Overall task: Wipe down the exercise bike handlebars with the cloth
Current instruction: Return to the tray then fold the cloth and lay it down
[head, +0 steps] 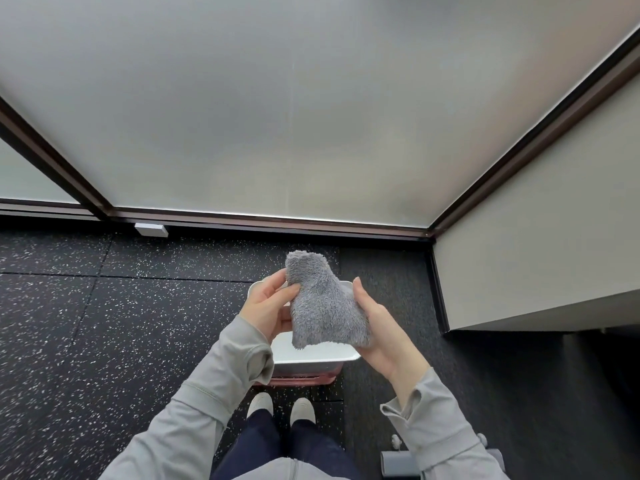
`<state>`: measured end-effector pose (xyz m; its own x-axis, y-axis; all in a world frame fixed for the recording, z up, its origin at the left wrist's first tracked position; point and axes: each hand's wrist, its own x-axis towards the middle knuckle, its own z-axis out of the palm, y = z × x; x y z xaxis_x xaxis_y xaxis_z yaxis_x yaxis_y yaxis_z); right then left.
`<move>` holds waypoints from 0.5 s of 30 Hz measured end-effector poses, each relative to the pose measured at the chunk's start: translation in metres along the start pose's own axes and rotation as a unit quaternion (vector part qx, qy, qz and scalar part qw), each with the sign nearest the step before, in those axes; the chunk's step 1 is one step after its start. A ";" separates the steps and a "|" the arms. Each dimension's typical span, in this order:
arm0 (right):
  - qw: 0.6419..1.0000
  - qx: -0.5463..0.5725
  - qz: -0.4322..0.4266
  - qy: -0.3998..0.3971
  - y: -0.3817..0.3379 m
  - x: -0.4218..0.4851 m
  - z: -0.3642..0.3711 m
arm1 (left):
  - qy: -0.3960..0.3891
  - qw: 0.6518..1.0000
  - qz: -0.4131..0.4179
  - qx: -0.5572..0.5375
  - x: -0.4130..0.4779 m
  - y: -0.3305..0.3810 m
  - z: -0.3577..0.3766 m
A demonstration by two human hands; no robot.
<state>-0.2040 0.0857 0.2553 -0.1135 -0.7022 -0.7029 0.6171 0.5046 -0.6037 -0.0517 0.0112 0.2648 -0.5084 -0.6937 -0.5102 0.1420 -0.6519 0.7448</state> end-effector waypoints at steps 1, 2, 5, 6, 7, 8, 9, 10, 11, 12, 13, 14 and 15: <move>1.000 0.010 0.021 -0.002 0.000 0.001 0.000 | -0.008 1.000 0.003 -0.004 0.000 0.000 -0.001; 0.999 0.019 0.038 -0.007 -0.001 0.001 0.000 | -0.014 1.000 0.006 -0.004 0.002 -0.001 -0.001; 0.998 0.039 0.031 -0.038 -0.001 0.004 -0.002 | -0.015 1.000 0.012 0.008 0.006 -0.003 -0.007; 0.998 0.048 0.011 -0.043 0.000 0.005 -0.003 | -0.013 1.000 0.012 0.013 0.007 -0.004 -0.009; 0.998 0.048 -0.016 -0.040 0.001 0.007 -0.004 | -0.010 1.000 0.011 0.015 0.008 -0.006 -0.010; 0.998 0.033 -0.050 -0.029 0.002 0.009 -0.004 | 0.000 1.000 0.011 0.018 0.009 -0.008 -0.012; 0.996 0.002 -0.088 -0.012 0.005 0.012 -0.005 | 0.021 0.999 0.011 0.026 0.010 -0.010 -0.013; 0.991 -0.044 -0.125 0.007 0.008 0.014 -0.005 | 0.051 0.998 0.013 0.043 0.012 -0.013 -0.014; 0.982 -0.100 -0.158 0.031 0.011 0.016 -0.005 | 0.088 0.994 0.020 0.067 0.014 -0.017 -0.015; 0.969 -0.153 -0.188 0.050 0.015 0.018 -0.005 | 0.126 0.986 0.034 0.102 0.017 -0.023 -0.016; 0.955 -0.196 -0.214 0.062 0.019 0.021 -0.004 | 0.161 0.973 0.052 0.154 0.019 -0.028 -0.017; 0.943 -0.225 -0.237 0.070 0.023 0.022 -0.004 | 0.192 0.954 0.071 0.217 0.021 -0.034 -0.017; 0.933 -0.242 -0.254 0.076 0.026 0.024 -0.002 | 0.221 0.931 0.086 0.276 0.022 -0.040 -0.016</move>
<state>-0.1925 0.0833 0.2218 -0.4279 -0.8516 -0.3029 0.0338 0.3198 -0.9469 -0.0548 0.0171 0.2166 -0.1025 -0.9114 -0.3985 -0.3310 -0.3466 0.8777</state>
